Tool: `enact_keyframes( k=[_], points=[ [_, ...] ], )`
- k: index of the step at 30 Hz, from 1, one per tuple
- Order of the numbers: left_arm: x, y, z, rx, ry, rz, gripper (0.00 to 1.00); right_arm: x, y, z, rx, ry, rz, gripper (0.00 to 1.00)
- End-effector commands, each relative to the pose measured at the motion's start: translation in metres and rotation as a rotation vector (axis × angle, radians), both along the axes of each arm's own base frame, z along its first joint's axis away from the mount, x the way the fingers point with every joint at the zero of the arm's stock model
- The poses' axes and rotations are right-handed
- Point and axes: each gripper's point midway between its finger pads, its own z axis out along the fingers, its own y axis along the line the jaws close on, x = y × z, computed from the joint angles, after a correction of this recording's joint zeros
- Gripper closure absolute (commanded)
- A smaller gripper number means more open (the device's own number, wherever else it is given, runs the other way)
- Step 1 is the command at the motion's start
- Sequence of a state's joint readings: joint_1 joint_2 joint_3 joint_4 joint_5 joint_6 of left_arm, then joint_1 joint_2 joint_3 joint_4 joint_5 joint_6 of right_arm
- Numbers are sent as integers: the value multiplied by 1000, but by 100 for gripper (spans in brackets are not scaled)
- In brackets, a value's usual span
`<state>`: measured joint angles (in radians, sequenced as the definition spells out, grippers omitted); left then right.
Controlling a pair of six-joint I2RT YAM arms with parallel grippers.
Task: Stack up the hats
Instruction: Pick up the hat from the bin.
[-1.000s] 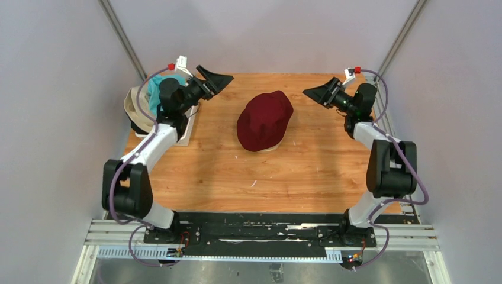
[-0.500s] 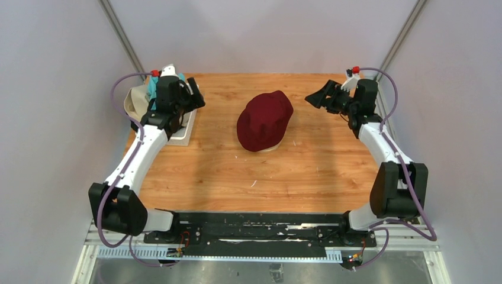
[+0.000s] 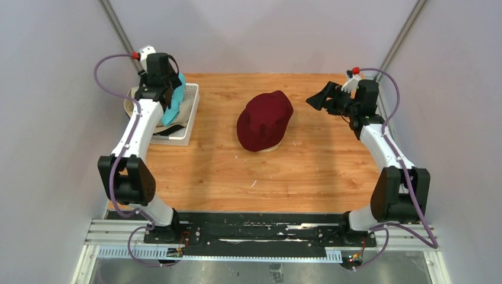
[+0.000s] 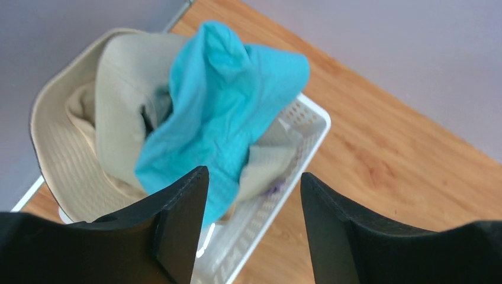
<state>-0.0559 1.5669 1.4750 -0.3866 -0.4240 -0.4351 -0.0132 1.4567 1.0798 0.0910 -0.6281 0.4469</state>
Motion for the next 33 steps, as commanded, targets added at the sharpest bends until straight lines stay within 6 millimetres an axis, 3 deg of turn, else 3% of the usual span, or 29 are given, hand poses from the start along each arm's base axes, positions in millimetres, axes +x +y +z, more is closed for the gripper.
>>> enact_keyframes(
  k=[1, 6, 12, 16, 25, 33],
  points=[
    [9, 43, -1, 17, 17, 133, 38, -6, 10, 23, -5, -60, 39, 16],
    [22, 74, -29, -25, 55, 183, 40, -6, 12, 24, 11, -64, 51, 17],
    [37, 94, -52, -43, 91, 190, 41, -6, 14, 23, 20, -64, 59, 16],
    [47, 99, -60, -61, 98, 186, 41, -6, 14, 22, 20, -63, 61, 17],
    [63, 106, -54, -49, 81, 180, 43, -6, 15, 20, 30, -58, 66, 16],
    [73, 105, -71, -94, 116, 151, 55, -7, 15, 21, 30, -61, 64, 17]
  ],
)
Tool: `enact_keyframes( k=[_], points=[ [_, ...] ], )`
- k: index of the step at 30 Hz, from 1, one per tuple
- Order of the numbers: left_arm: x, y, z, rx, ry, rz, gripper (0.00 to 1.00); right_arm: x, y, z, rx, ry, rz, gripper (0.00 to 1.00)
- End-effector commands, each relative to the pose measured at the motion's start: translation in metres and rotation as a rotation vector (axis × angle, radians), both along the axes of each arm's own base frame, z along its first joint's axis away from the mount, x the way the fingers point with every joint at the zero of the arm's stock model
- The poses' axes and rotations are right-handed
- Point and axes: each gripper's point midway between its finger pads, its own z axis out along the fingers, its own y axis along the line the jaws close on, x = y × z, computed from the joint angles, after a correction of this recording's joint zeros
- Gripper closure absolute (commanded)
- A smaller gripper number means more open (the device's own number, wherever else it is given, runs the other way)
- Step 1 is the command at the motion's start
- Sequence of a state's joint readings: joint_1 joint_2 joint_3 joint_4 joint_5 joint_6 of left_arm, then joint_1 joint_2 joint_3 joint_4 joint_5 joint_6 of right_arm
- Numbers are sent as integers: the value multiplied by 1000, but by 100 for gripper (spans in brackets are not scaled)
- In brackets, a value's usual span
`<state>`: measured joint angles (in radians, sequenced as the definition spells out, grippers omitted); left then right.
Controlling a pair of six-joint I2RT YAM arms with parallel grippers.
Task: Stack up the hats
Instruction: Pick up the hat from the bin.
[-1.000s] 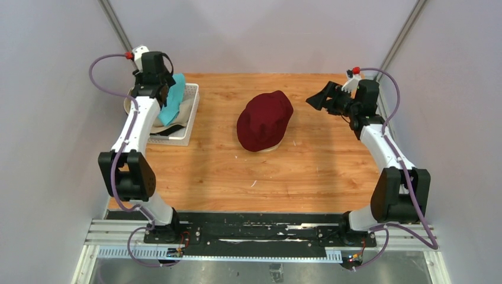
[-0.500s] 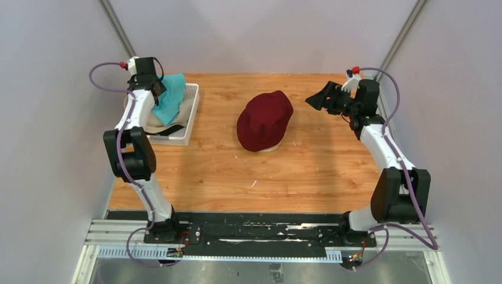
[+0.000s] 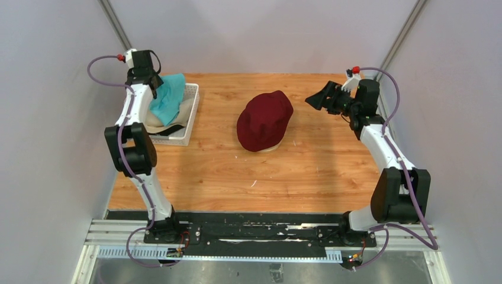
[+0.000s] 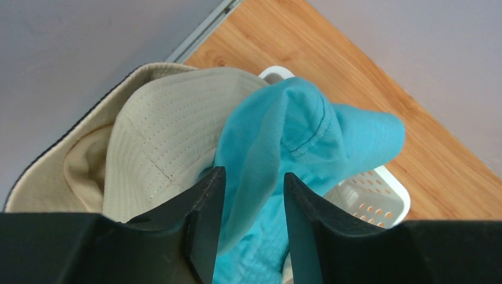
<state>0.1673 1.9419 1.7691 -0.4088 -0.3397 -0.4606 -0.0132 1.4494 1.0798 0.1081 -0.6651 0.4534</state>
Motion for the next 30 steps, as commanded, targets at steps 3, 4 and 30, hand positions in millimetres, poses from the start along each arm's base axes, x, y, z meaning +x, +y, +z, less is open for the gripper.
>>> enact_keyframes(
  k=[3, 4, 30],
  points=[
    [5, 2, -18, -43, 39, -19, 54, -5, 10, 14, 12, -42, 31, 16],
    [6, 2, -18, -46, 40, -21, 54, -5, 10, 14, 12, -44, 34, 17],
    [-53, -122, 210, -215, -531, -488, 100, -16, 17, 52, 38, -147, 73, 17]
  ],
)
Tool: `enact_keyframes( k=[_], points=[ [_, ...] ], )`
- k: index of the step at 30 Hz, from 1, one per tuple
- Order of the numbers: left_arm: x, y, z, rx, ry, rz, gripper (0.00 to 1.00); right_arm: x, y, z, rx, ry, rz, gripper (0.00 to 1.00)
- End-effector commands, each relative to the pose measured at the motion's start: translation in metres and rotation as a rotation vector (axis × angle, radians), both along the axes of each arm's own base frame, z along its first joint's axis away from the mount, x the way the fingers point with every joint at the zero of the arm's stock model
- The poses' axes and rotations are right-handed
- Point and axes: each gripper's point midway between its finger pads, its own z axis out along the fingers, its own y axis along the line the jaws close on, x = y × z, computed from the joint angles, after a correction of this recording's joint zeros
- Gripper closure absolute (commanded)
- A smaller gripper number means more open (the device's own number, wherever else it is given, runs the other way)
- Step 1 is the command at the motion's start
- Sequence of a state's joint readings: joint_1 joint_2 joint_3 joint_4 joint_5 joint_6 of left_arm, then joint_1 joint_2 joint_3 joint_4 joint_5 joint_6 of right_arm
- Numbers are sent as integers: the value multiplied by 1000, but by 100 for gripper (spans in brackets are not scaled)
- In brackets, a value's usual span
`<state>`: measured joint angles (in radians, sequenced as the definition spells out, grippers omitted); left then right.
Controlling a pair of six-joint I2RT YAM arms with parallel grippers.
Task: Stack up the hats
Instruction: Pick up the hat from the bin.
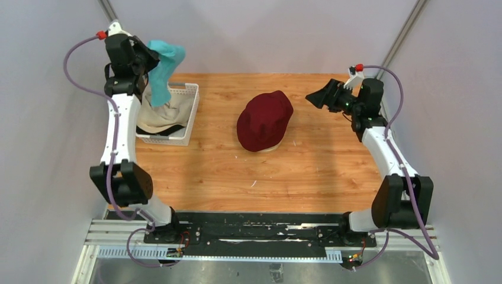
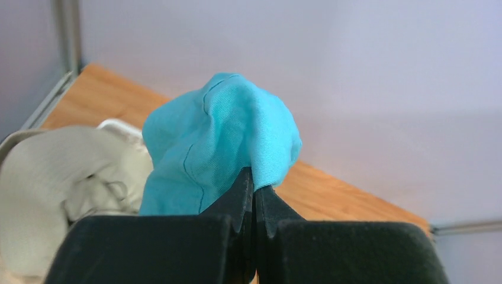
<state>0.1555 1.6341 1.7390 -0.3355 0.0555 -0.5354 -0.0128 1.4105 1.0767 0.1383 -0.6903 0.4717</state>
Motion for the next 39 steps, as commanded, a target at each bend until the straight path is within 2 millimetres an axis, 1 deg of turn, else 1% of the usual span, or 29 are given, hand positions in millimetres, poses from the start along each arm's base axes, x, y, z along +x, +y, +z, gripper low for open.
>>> enact_keyframes(
  k=[1, 5, 8, 10, 14, 17, 20, 24, 28, 33, 39],
  points=[
    [-29, -46, 59, -70, -174, -171, 100, -13, 14, 36, 24, -104, 60, 17],
    [-54, -79, 94, -141, -281, -289, 100, -27, 24, 61, 83, -176, 119, 17],
    [-73, -102, 115, -197, -347, -377, 100, -41, 32, 79, 134, -225, 172, 17],
    [-89, -117, 129, -246, -398, -443, 100, -51, 38, 89, 160, -255, 207, 18],
    [-115, -145, 142, -299, -434, -538, 100, -67, 51, 105, 237, -304, 286, 19],
    [-133, -165, 150, -357, -469, -620, 100, -74, 61, 112, 284, -329, 342, 20],
    [-147, -182, 153, -391, -483, -683, 100, -78, 70, 117, 324, -355, 395, 21],
    [-167, -207, 155, -446, -498, -772, 100, -81, 78, 117, 373, -364, 439, 22],
    [-177, -225, 150, -491, -493, -836, 100, -82, 83, 117, 407, -380, 471, 23],
    [-180, -243, 139, -550, -464, -902, 100, -84, 87, 118, 429, -400, 503, 26],
    [-175, -256, 131, -584, -428, -936, 100, -82, 91, 124, 466, -426, 544, 28]
  ],
)
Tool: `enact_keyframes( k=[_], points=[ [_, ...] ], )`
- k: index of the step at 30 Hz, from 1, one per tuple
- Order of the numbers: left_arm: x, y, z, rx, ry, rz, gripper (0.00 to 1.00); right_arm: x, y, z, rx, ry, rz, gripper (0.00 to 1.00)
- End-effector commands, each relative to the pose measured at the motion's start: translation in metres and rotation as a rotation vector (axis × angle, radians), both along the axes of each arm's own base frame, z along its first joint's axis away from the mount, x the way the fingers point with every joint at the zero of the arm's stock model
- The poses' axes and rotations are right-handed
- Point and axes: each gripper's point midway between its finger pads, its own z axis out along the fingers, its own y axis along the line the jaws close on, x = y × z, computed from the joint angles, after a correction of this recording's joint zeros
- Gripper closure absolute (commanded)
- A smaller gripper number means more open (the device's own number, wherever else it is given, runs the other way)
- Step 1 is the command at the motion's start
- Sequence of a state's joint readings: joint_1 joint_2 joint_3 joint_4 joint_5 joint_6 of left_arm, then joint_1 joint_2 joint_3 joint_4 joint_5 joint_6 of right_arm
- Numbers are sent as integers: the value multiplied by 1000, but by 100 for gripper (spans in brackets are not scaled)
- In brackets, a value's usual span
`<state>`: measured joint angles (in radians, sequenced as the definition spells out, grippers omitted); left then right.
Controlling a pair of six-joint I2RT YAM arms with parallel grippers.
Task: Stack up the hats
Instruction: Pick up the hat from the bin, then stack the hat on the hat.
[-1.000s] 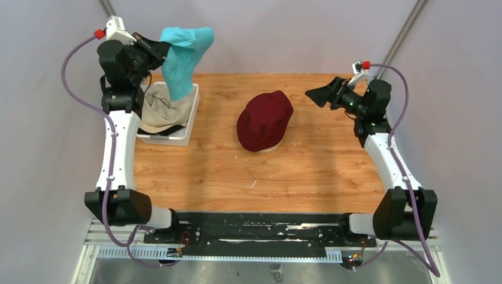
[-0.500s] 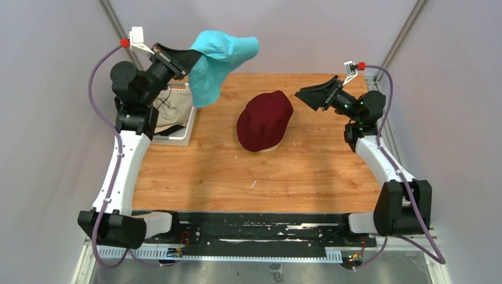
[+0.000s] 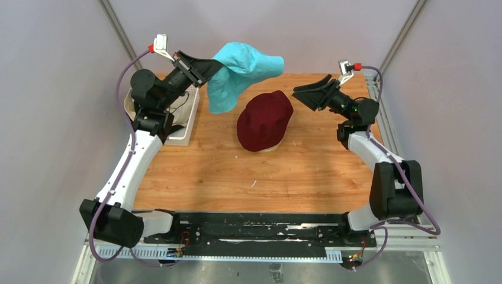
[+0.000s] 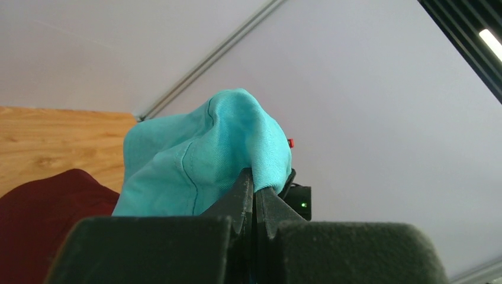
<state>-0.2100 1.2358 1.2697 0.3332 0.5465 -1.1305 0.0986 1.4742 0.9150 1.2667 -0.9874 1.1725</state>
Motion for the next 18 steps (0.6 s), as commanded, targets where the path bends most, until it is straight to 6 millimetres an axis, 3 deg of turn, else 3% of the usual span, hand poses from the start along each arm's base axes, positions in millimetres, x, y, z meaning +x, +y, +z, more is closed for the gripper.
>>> enact_keyframes(
  k=[1, 18],
  points=[
    [-8, -11, 12, -28, -47, -63, 100, -11, 9, 15, 27, -85, 67, 29],
    [11, -28, -11, -9, 10, -102, 100, 10, 26, 32, 58, -156, 145, 36]
  ],
)
